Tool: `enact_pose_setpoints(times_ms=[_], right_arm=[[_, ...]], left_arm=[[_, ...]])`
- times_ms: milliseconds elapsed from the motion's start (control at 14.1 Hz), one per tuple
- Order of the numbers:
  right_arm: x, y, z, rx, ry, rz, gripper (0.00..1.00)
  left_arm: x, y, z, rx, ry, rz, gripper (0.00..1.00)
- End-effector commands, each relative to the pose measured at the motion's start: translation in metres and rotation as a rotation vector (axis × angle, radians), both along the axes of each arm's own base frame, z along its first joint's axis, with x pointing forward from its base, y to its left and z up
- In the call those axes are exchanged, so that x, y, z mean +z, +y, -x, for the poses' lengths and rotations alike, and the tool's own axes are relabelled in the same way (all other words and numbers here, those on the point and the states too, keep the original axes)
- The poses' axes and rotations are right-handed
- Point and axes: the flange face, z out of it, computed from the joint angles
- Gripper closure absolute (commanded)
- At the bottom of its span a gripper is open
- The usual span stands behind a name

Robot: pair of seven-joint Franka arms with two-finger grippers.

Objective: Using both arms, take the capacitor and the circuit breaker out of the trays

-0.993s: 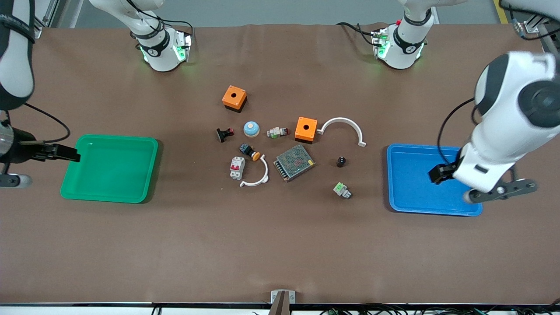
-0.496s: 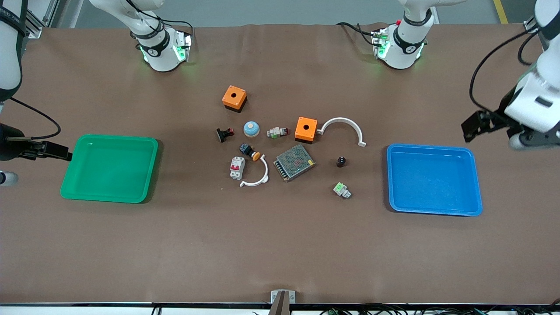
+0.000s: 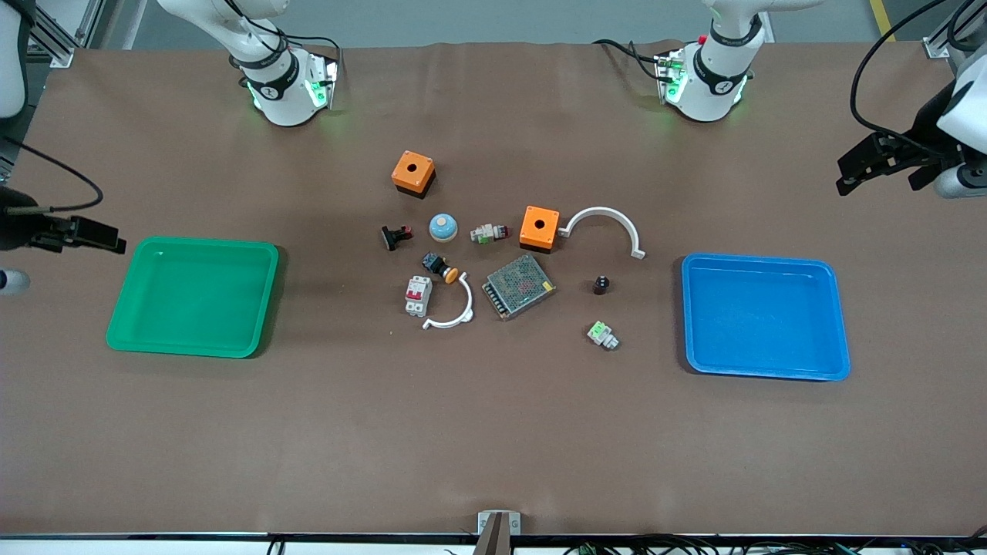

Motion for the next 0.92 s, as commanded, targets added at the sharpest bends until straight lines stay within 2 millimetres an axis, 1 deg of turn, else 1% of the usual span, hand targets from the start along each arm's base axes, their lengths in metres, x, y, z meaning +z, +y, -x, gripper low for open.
enact_pose_setpoints(times_ms=[0, 213, 284, 355, 496, 638, 851], right_arm=[[0.009, 0.001, 0.032, 0.004, -0.024, -0.010, 0.00], [0.020, 0.007, 0.047, 0.017, -0.040, -0.005, 0.00], [0.020, 0.007, 0.050, 0.017, -0.039, -0.006, 0.00], [0.020, 0.008, 0.054, 0.020, -0.037, -0.007, 0.00], [0.020, 0.008, 0.057, 0.020, -0.045, -0.007, 0.00], [0.029, 0.010, 0.064, 0.023, -0.062, -0.007, 0.00], [0.038, 0.010, 0.084, 0.023, -0.082, -0.009, 0.00]], left_arm=[[-0.001, -0.002, 0.005, -0.019, 0.009, 0.013, 0.00], [-0.002, -0.002, 0.006, -0.021, 0.018, 0.012, 0.00], [-0.005, -0.008, 0.006, -0.019, 0.024, 0.011, 0.00], [-0.008, -0.009, 0.005, -0.022, 0.030, 0.011, 0.00], [-0.008, -0.004, 0.000, -0.018, 0.033, 0.008, 0.00], [-0.005, 0.002, -0.001, -0.008, 0.026, 0.000, 0.00], [-0.005, 0.001, -0.003, -0.011, 0.026, 0.000, 0.00]])
